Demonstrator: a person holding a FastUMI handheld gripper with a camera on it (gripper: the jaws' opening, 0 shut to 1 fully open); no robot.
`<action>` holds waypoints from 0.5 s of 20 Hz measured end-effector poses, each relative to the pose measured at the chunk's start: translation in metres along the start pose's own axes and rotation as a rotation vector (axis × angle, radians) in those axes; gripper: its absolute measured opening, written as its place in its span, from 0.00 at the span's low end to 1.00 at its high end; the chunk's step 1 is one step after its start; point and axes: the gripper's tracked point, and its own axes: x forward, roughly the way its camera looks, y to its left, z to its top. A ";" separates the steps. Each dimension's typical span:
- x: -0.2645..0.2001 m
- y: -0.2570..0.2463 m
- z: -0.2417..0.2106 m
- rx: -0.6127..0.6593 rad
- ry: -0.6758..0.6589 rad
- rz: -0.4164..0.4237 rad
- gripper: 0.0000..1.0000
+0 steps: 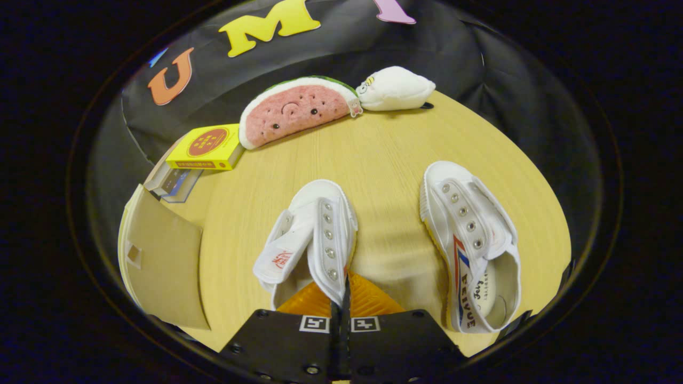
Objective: Open the storage box then place both shoes into the box .Put the left shoe in first, then the right shoe, with the right side of both shoes facing outward in a uniform manner.
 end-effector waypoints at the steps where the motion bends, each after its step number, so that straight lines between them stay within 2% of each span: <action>1: -0.002 0.005 -0.003 0.032 0.021 0.020 0.00; 4: -0.013 0.019 -0.015 0.093 0.070 0.062 0.00; 10: -0.055 0.068 -0.026 0.131 0.100 0.139 0.00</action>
